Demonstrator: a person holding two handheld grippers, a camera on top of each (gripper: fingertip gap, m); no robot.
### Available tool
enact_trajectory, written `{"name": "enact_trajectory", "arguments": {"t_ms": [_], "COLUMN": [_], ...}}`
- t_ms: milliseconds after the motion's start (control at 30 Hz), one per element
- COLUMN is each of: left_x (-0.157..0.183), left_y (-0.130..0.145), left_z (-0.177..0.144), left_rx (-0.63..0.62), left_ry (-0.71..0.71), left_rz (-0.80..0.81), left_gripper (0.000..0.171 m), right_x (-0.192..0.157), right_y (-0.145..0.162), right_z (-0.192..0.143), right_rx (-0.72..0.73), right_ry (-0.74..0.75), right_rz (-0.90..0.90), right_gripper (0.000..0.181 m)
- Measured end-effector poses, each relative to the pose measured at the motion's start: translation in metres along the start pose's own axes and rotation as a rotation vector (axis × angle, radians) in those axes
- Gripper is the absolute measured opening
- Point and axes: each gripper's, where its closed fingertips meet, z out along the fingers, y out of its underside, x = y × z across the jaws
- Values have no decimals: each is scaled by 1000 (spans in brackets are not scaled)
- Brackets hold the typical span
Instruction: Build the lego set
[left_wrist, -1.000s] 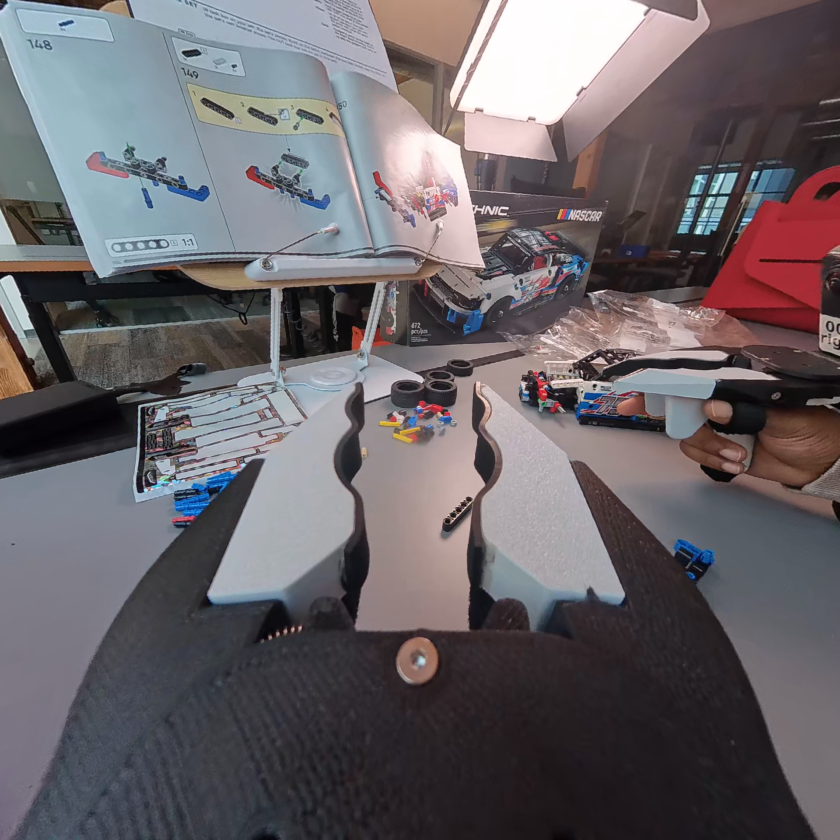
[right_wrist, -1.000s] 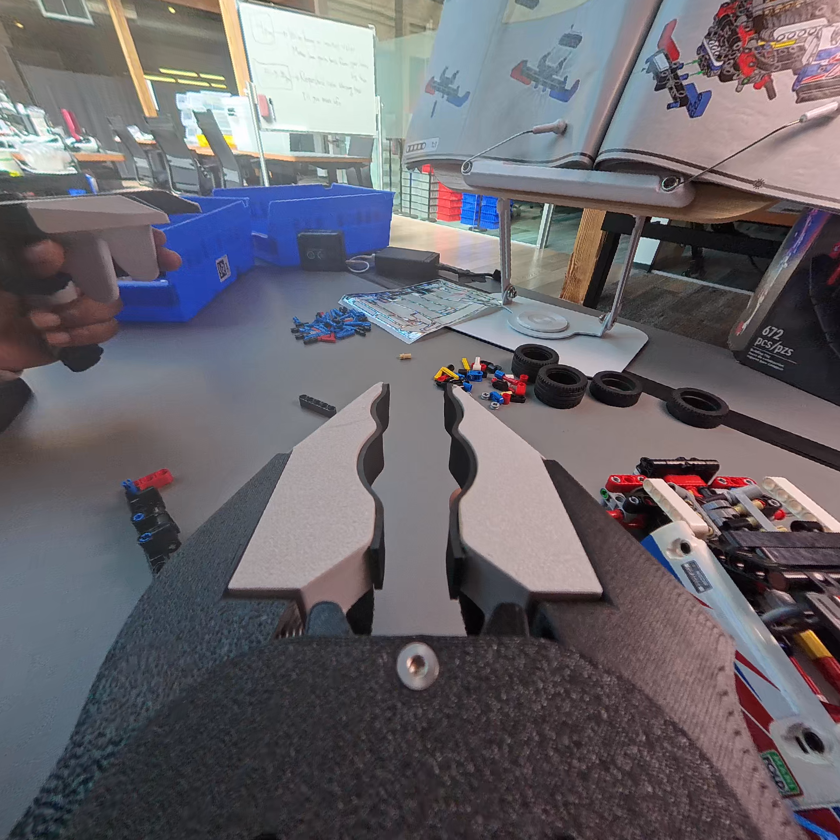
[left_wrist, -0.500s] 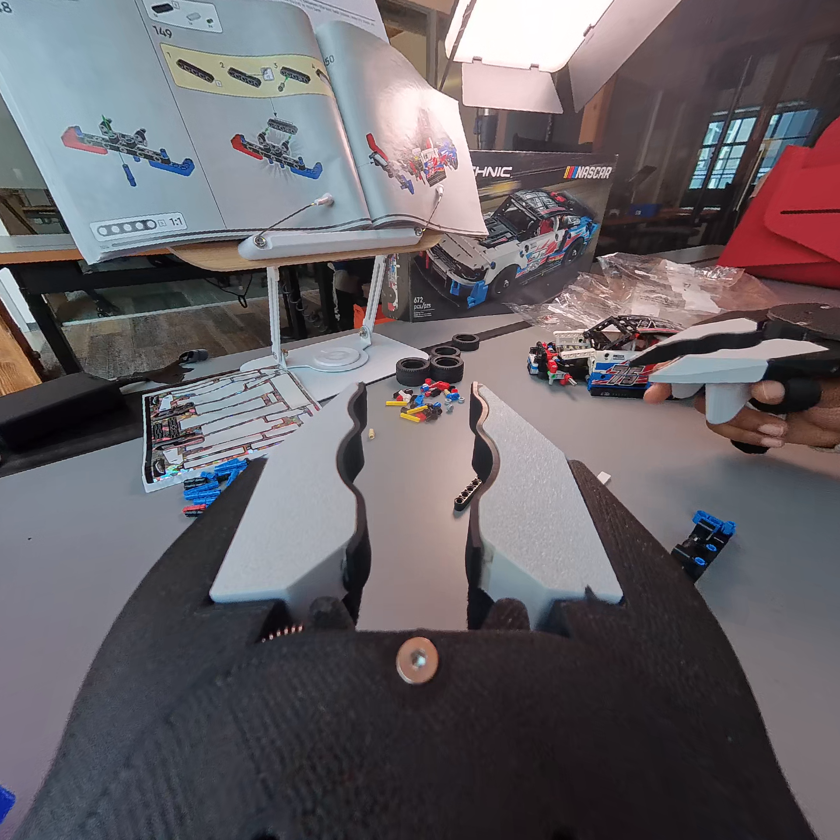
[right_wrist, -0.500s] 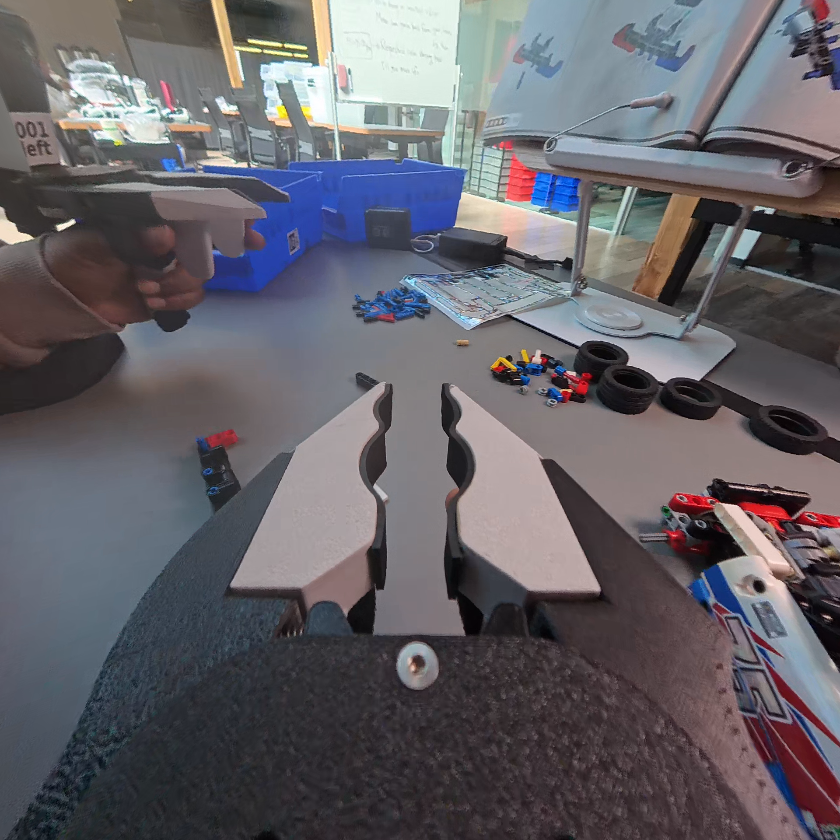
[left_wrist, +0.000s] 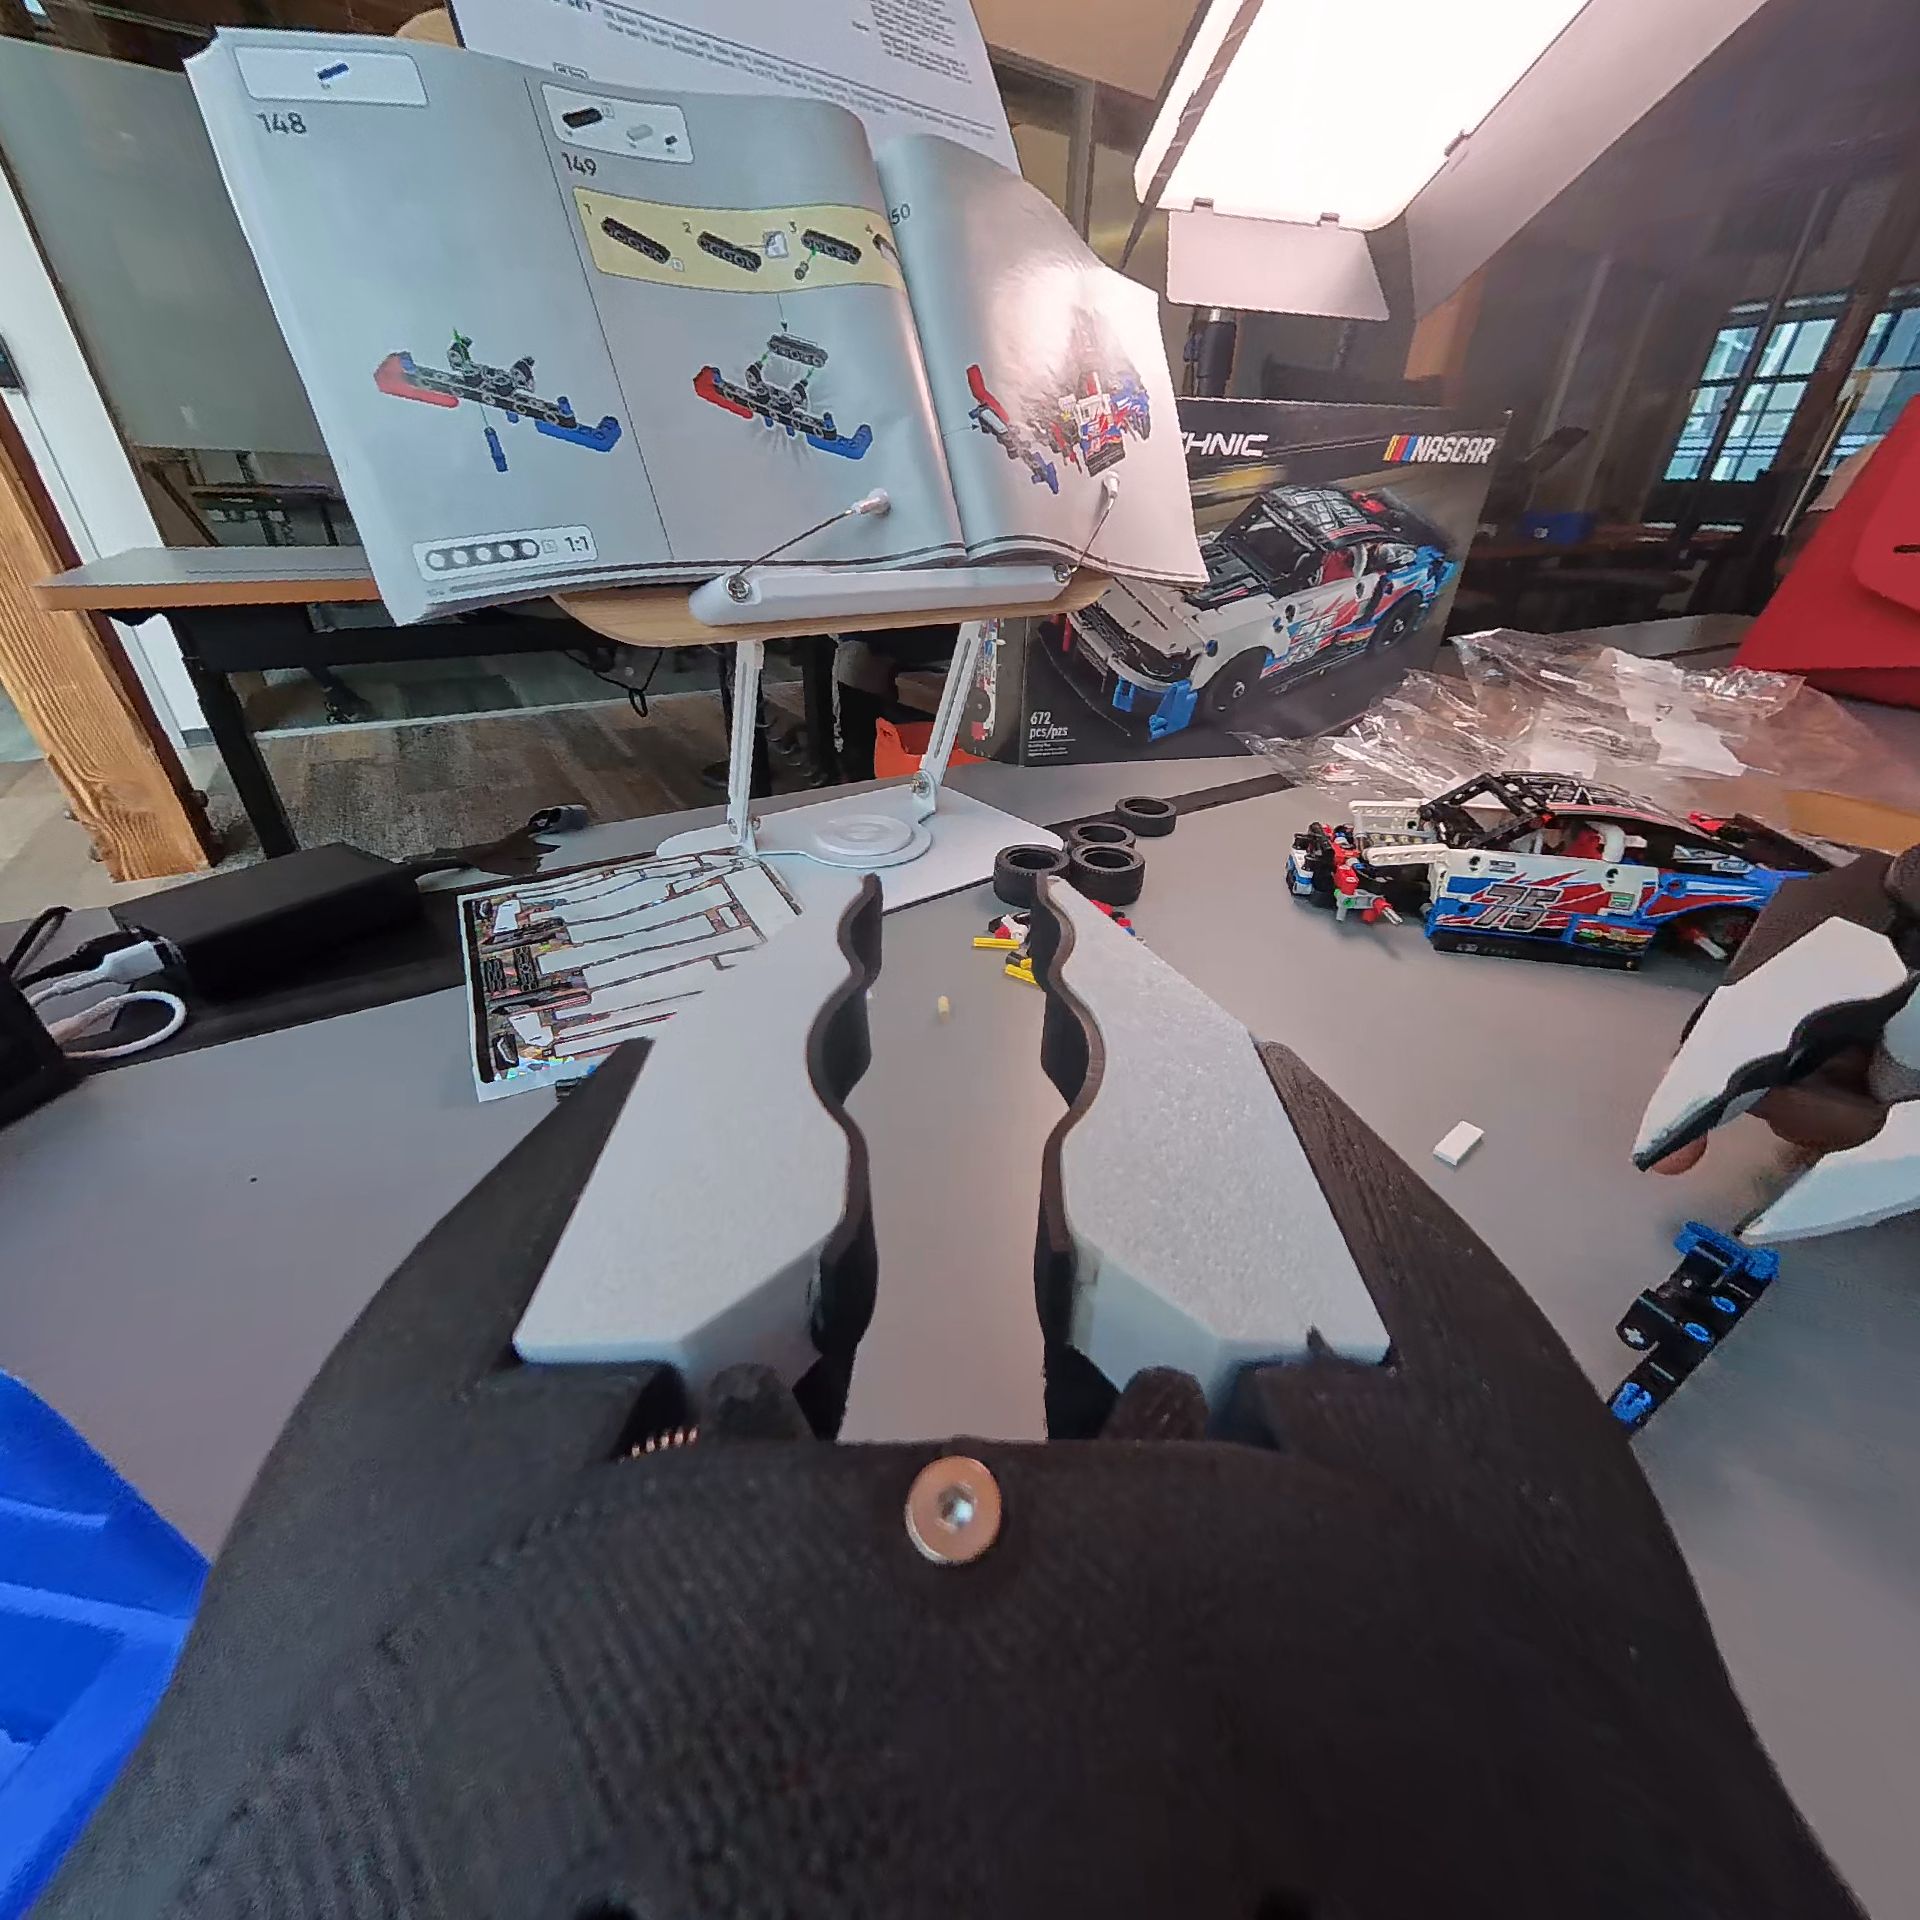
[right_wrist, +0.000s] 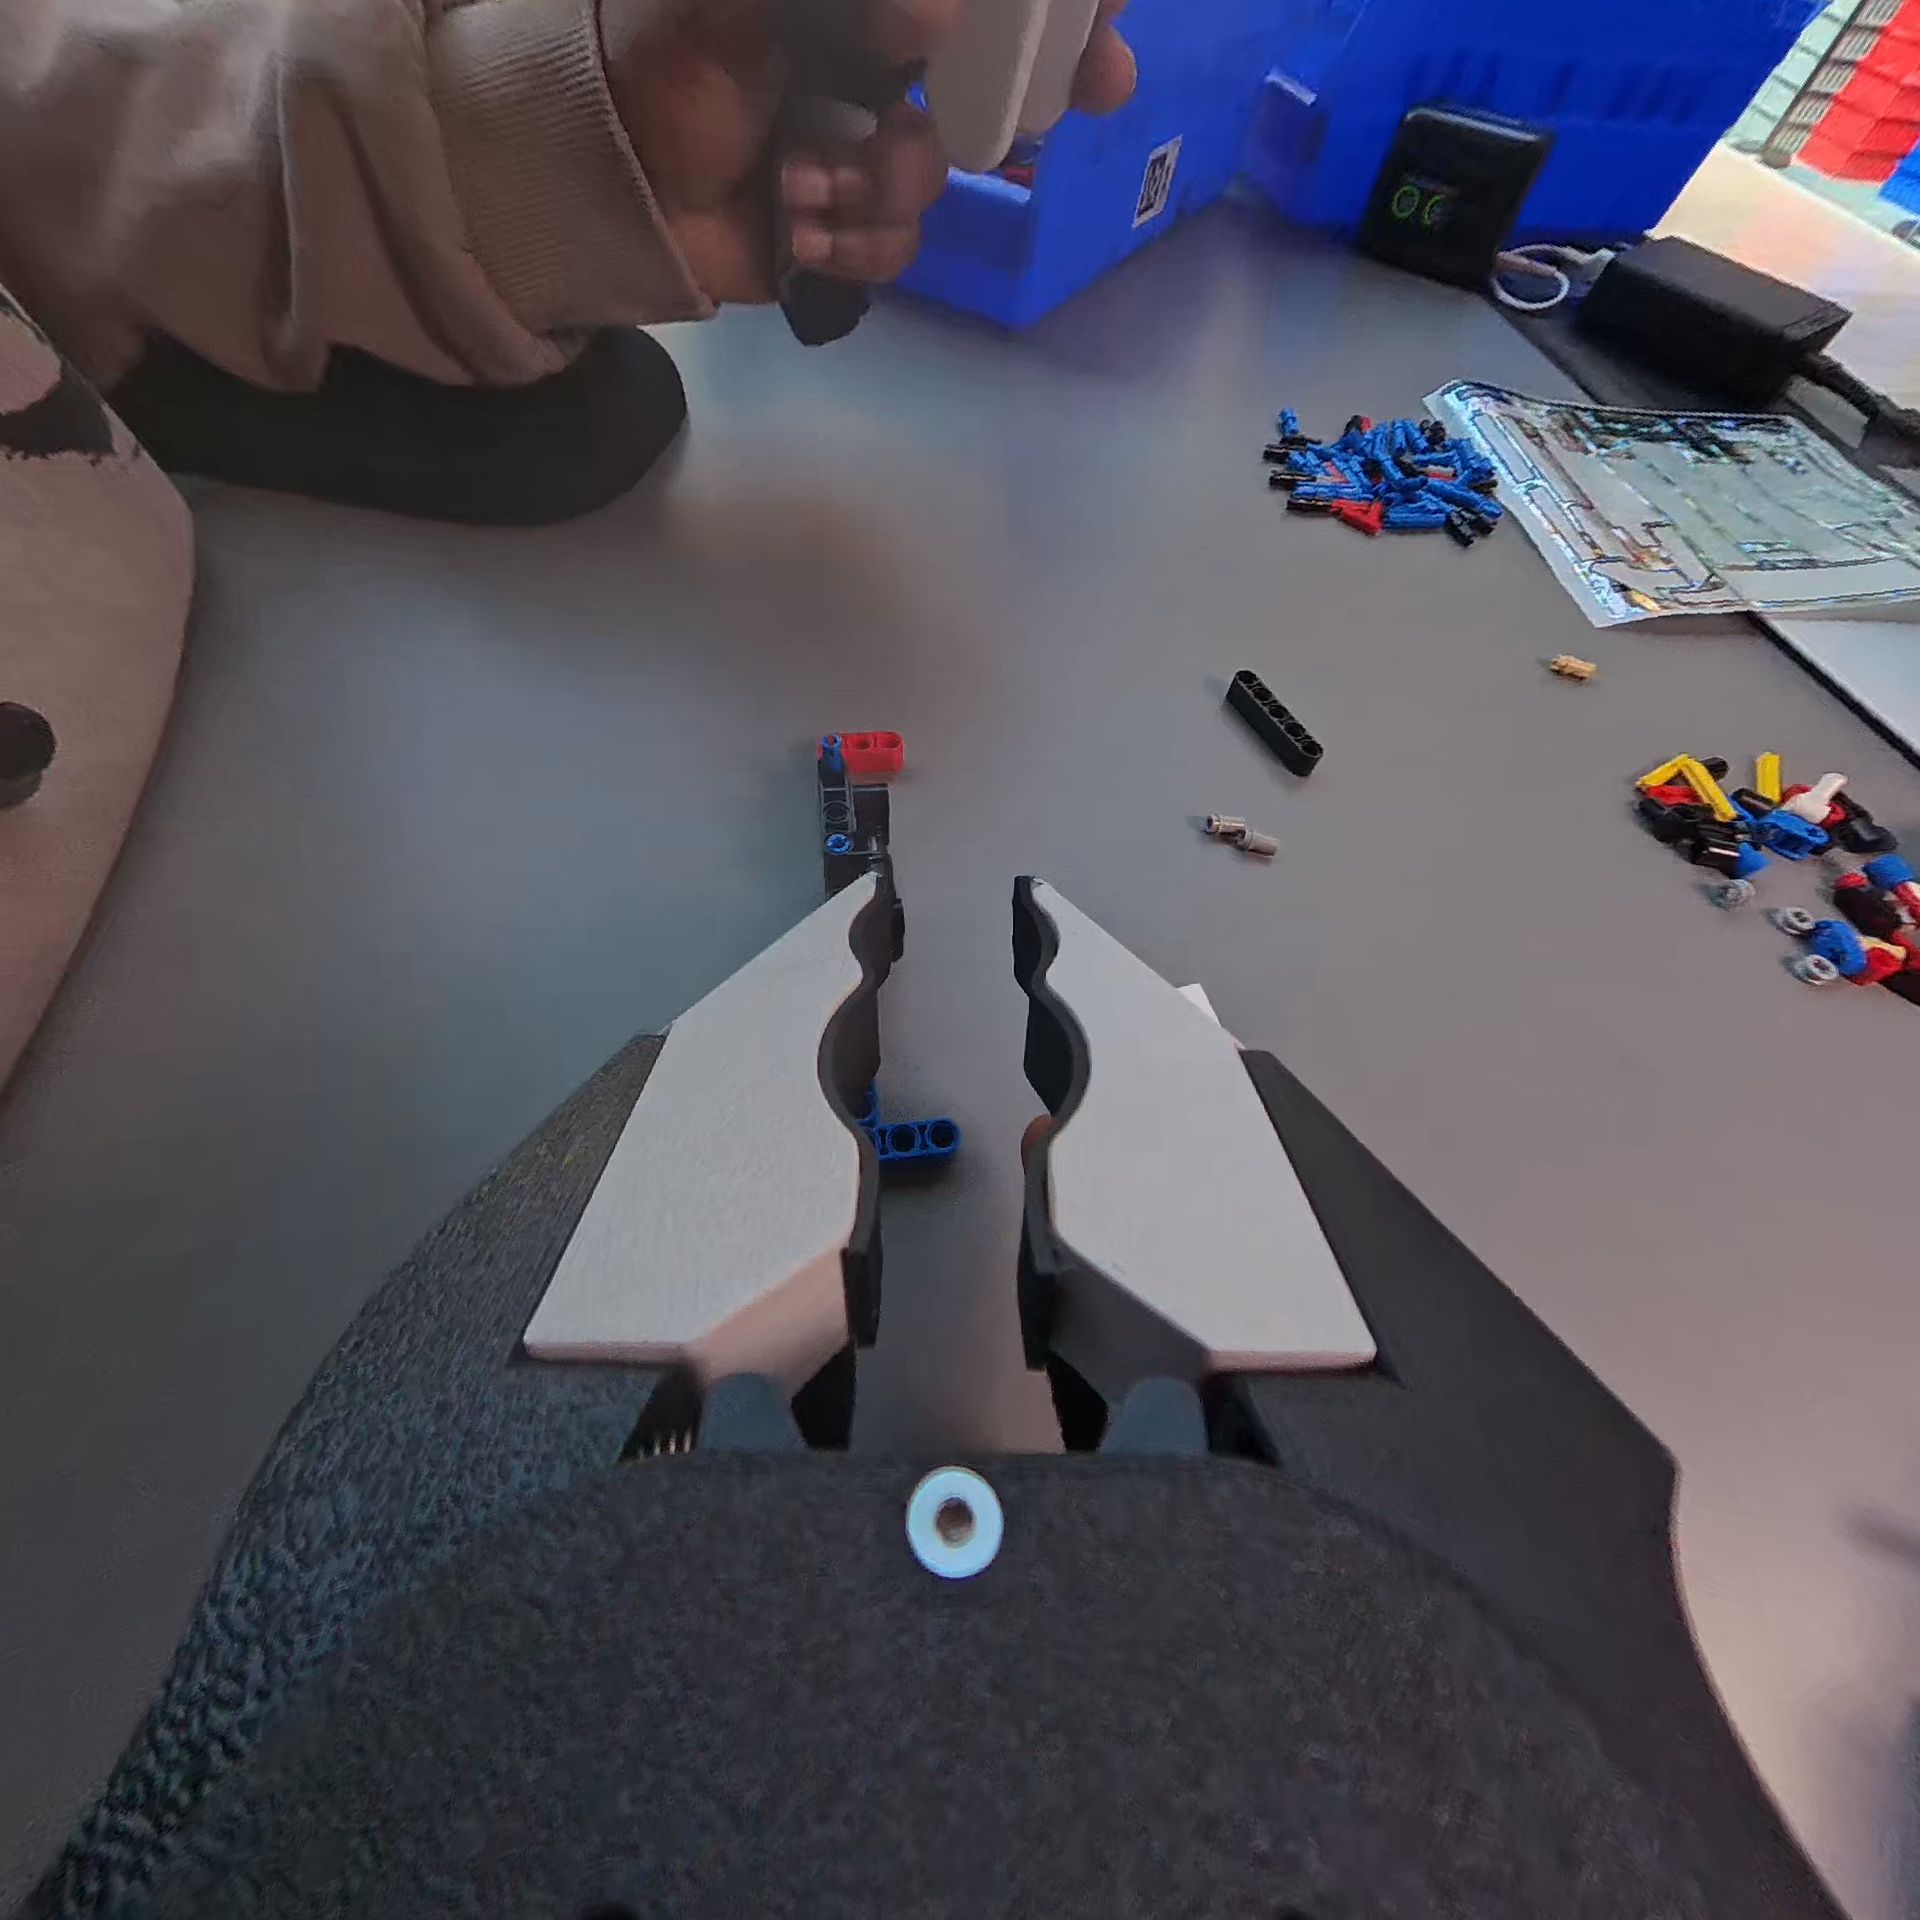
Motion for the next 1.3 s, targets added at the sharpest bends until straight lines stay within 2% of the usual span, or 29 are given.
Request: {"name": "enact_trajectory", "arguments": {"t_ms": [133,433,600,800,933,1133,1300], "left_x": [7,26,37,51,64,117,136], "left_y": [6,21,32,42,47,66,83], "left_z": [3,8,10,12,10,-4,-7], "left_rx": [-23,-102,-153,-198,-221,-326,-372], "left_ry": [33,105,157,213,297,602,641], "left_rz": [3,84,84,134,115,48,174], "left_gripper": [22,22,22,23,27,48,50], "right_x": [-7,-17,-17,-16,-11,-6,-10], "right_y": [8,17,18,14,8,1,22], "right_z": [5,11,12,10,5,0,5], "right_rx": [-62,-135,-143,-118,-68,-20,-152], "right_ry": [-29,-76,-65,-61,-67,-77,-58], "right_rz": [-2,14,1,-13,45,110,18], "right_gripper": [21,18,6,5,5,5,5]}}
